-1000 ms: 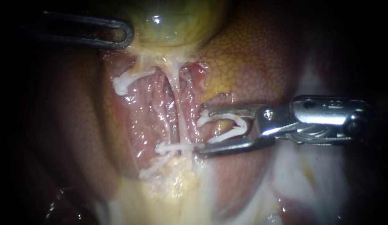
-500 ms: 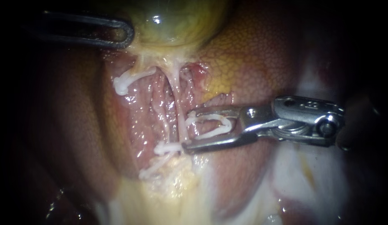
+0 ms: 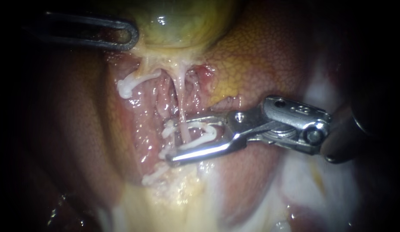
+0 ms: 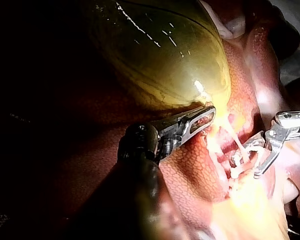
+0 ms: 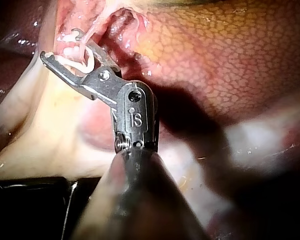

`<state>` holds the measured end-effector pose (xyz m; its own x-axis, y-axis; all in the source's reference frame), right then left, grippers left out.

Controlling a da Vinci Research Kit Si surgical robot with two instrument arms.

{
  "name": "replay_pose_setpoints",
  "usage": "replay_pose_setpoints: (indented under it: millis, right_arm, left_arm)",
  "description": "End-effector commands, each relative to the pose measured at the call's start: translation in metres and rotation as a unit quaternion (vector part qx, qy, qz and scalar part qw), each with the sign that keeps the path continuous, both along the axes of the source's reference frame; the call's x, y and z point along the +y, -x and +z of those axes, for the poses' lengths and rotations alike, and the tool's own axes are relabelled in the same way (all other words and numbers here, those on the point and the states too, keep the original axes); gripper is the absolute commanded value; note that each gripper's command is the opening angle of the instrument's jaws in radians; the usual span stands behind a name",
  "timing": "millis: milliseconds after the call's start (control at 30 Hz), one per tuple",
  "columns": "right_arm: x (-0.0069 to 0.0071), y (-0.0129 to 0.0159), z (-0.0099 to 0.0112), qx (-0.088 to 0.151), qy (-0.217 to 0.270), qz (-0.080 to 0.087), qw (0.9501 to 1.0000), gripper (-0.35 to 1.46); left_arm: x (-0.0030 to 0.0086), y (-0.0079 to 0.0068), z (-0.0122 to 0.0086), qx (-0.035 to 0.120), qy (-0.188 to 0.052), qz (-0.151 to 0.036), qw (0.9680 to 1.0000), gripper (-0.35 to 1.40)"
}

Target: Clipping second clip right tube

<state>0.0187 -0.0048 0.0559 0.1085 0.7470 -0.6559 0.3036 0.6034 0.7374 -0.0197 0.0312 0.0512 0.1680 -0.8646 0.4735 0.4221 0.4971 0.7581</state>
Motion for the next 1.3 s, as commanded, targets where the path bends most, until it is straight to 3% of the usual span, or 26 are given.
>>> replay_pose_setpoints:
  millis: [33,233,633,767,1300]
  right_arm:
    - [0.0,0.0,-0.0004,0.0,0.0,0.0,1.0,0.37]
    - [-0.0001,0.0,-0.0007,0.001,0.0,-0.002,1.0,0.28]
    - [0.0001,0.0,-0.0004,-0.003,-0.012,-0.003,0.9999,-0.1]
    - [0.0002,0.0,-0.0004,-0.005,-0.02,-0.004,0.9998,-0.35]
    - [0.0001,-0.0003,-0.0001,-0.014,-0.03,0.003,0.9995,-0.35]
  left_arm:
    - [0.0,0.0,0.0,0.0,0.0,0.0,1.0,-0.35]
    - [0.0,0.0,0.0,0.0,0.0,0.0,1.0,-0.35]
    - [0.0,0.0,-0.0001,0.0,0.0,0.0,1.0,-0.35]
    - [0.0,0.0,-0.0001,0.0,0.0,0.0,1.0,-0.35]
    - [0.0,0.0,-0.0001,0.0,0.0,0.0,1.0,-0.35]
